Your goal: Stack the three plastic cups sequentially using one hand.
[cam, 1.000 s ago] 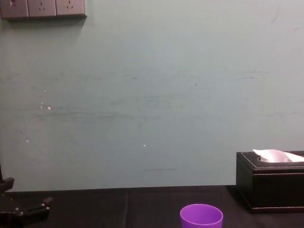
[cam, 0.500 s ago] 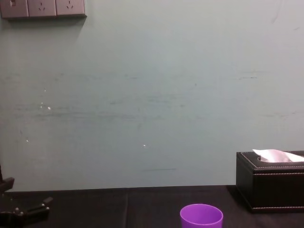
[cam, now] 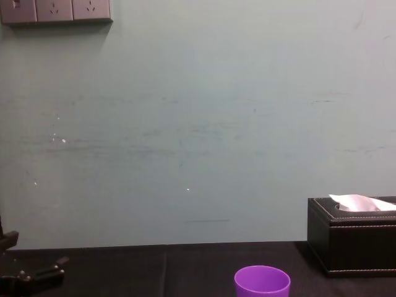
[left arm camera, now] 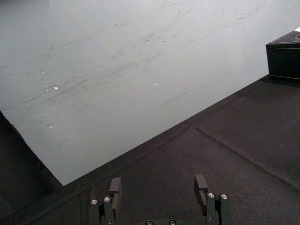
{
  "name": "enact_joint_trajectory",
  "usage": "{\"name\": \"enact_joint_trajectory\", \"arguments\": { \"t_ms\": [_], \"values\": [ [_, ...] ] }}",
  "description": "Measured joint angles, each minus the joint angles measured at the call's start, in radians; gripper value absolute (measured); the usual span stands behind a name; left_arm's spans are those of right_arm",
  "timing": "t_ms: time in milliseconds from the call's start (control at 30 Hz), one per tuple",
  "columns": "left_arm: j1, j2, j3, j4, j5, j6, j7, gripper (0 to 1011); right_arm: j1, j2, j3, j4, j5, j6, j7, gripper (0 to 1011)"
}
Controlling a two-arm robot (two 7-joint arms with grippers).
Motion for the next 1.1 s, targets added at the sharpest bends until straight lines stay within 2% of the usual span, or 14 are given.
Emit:
{"name": "enact_joint_trajectory", "arguments": {
  "t_ms": [100,200,333,367,467,1100],
  "values": [
    [0.0,0.0,0.0,0.0,0.0,0.0,0.0,1010,-0.001,0.001,0.001,0.0,0.0,0.0,0.001,996],
    [0.0,0.0,0.0,0.0,0.0,0.0,0.0,1010,-0.002,0.002,0.002,-0.001,0.001,-0.001,0.001,947],
    [0.0,0.0,0.0,0.0,0.0,0.0,0.0,1010,-0.002,0.002,0.002,-0.001,0.002,-0.002,0.001,851],
    [0.0,0.0,0.0,0.0,0.0,0.0,0.0,1010,-0.003,0.003,0.003,-0.001,0.002,-0.002,0.001,800],
    [0.0,0.0,0.0,0.0,0.0,0.0,0.0,1010,-0.003,0.003,0.003,-0.002,0.003,-0.003,0.002,755],
    [0.0,0.0,0.0,0.0,0.0,0.0,0.0,1010,-0.004,0.004,0.004,-0.003,0.005,-0.005,0.005,731]
  ]
}}
